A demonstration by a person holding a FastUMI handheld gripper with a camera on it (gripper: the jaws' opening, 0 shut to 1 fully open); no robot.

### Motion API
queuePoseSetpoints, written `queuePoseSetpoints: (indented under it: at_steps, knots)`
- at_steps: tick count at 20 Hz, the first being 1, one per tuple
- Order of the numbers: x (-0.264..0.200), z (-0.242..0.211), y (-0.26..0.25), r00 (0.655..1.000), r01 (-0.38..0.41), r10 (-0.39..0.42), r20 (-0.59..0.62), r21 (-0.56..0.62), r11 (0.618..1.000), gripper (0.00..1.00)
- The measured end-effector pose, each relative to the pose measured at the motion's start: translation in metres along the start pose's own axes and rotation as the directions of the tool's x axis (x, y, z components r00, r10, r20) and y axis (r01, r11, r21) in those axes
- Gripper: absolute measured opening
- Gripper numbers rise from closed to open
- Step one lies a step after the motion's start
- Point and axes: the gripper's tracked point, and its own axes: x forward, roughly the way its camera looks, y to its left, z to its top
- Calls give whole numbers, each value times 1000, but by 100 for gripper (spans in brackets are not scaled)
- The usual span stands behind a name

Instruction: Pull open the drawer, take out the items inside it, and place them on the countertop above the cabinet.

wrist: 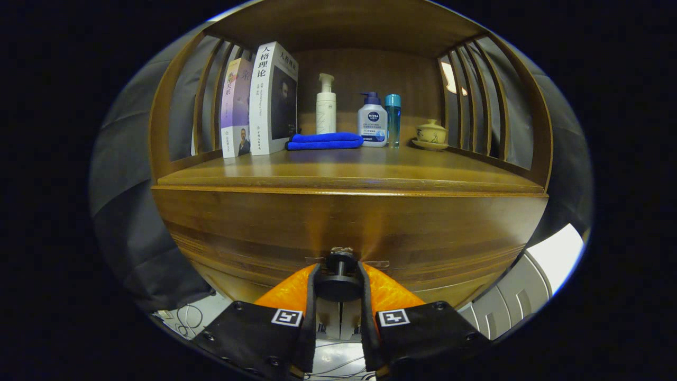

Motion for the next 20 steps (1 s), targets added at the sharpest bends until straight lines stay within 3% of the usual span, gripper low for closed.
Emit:
queuePoseSetpoints:
  at_steps: [1,6,20]
  knots:
    - [3,1,1,1000,-6,6,7,0,1000,28]
    - [-2,-3,-1,1000,0,0,4,-17,1000,28]
    - [-72,-28,2,1000,7,-6,20,-56,998,28]
